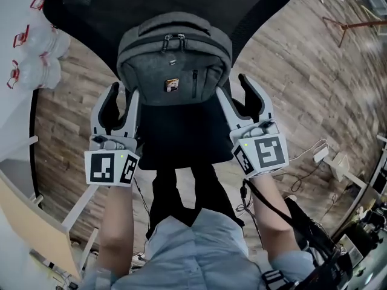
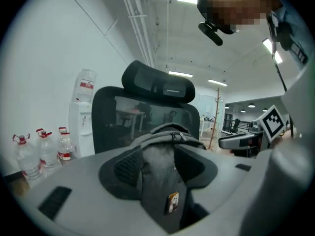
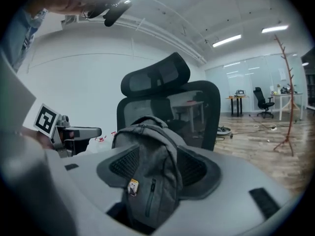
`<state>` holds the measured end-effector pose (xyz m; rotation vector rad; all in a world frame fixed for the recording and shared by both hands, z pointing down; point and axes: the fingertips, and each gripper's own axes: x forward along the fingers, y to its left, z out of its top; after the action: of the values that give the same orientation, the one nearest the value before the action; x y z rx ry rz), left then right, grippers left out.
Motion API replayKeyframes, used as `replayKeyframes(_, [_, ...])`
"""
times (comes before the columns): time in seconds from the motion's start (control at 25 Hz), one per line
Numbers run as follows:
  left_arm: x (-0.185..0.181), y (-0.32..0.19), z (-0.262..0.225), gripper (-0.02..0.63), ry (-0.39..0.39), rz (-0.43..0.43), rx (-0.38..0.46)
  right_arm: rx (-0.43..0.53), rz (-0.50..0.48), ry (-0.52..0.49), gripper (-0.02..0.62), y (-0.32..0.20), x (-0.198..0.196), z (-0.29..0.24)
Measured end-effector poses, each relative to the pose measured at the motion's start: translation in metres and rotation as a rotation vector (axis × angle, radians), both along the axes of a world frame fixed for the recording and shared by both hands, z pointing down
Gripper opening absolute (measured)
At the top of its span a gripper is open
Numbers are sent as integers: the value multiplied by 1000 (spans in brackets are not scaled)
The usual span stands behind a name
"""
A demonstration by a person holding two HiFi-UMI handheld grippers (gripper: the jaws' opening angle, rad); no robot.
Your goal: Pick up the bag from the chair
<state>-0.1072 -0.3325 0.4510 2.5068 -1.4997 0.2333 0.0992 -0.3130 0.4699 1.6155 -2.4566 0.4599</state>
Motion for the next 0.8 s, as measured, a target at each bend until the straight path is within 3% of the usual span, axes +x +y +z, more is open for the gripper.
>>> replayKeyframes(0.04, [1, 0, 10, 236, 2, 15, -21, -22, -13, -1, 251, 0, 2, 11])
replayKeyframes(0.08, [2, 0, 20, 338, 6, 32, -40, -43, -25, -4, 280, 0, 4, 22])
replayKeyframes(0.12, [2, -1, 28, 378, 8, 48, -52, -60, -33, -6, 315, -2, 5, 31])
replayKeyframes(0.28, [-1, -13, 43, 402, -9, 71, -45, -99, -58, 5, 356, -14, 8, 54])
replayKeyframes(0.52, [-12, -37, 49, 422, -49, 37, -37, -118, -140, 37, 380, -22, 0, 69])
replayKeyframes(0.8, [-20, -61, 65, 474, 18, 58, -64, -135, -164, 50, 393, -50, -2, 92])
